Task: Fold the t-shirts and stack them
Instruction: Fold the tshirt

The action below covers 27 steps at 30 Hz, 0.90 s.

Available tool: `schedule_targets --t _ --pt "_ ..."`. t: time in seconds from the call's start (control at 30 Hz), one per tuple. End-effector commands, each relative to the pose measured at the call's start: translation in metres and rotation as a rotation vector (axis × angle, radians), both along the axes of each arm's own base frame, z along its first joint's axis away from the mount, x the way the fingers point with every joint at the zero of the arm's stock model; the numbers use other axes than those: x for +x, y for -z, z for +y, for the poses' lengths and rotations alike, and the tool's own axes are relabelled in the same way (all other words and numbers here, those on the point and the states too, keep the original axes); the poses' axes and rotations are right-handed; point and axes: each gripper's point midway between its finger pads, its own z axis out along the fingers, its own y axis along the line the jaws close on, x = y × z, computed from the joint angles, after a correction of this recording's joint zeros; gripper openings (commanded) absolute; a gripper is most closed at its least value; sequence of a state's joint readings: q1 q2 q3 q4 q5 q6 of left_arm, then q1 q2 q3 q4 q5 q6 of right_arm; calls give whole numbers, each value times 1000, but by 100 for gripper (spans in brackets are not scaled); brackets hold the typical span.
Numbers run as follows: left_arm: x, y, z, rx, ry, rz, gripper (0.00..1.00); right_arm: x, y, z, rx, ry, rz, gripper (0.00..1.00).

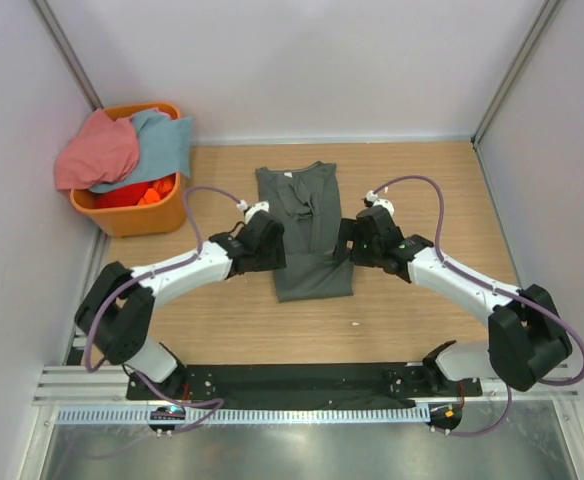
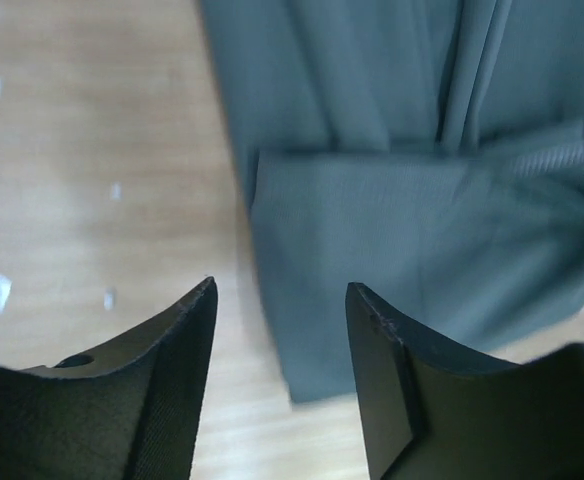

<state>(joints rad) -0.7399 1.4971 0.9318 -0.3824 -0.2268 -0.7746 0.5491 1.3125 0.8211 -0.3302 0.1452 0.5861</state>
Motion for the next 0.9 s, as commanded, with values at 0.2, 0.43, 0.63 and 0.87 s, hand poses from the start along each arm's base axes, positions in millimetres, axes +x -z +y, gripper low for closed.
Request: schedule_targets --t 0.2,0.43,0.63,0.87 --pt "69 6 -24 19 18 -71 47 31 -2 17 25 -58 -49 89" --pt "73 26 -23 49 23 -54 43 34 6 23 36 -83 -39 83" --pt "75 37 -22 76 37 -44 40 35 14 24 34 -98 -25 71" --pt "74 34 -22 68 43 -52 16 35 15 25 40 -101 -22 35"
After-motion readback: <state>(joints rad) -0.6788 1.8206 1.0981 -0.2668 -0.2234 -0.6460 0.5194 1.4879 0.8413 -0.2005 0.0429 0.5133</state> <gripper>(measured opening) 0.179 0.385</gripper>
